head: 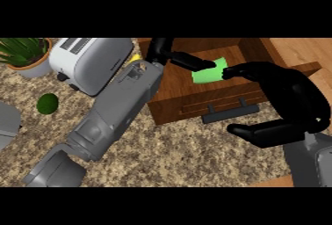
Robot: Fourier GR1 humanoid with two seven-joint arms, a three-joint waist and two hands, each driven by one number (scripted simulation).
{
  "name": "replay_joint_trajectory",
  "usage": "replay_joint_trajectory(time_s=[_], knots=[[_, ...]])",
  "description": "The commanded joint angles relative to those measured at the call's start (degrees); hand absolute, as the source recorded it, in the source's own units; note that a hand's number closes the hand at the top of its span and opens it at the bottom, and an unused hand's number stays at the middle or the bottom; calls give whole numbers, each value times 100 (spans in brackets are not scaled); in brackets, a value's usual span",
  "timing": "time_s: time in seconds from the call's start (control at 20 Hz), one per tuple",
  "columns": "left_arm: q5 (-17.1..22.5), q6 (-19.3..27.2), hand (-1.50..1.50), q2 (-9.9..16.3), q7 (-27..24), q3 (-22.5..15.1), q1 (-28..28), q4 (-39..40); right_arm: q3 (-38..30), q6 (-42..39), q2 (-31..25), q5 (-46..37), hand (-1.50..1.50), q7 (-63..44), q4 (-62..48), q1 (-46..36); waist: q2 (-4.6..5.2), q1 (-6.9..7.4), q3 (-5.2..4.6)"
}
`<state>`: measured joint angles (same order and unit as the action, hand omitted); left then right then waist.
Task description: Pick up the cup, place it into the drawer and close the drawer
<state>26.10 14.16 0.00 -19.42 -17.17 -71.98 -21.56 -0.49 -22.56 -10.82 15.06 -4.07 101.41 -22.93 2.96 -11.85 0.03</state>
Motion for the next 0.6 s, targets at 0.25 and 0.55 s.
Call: replay_joint_trajectory(time_s=[0.25, 0.55], knots=[[861, 176, -150, 0, -816, 231, 14, -230, 974, -1360, -781, 31, 150, -785, 0, 3, -99, 287, -11], [1091, 390, -150, 0, -809, 137, -9, -141, 1112, -1291, -1277, -1389, -150, -698, 117, 312, -215, 710, 2]])
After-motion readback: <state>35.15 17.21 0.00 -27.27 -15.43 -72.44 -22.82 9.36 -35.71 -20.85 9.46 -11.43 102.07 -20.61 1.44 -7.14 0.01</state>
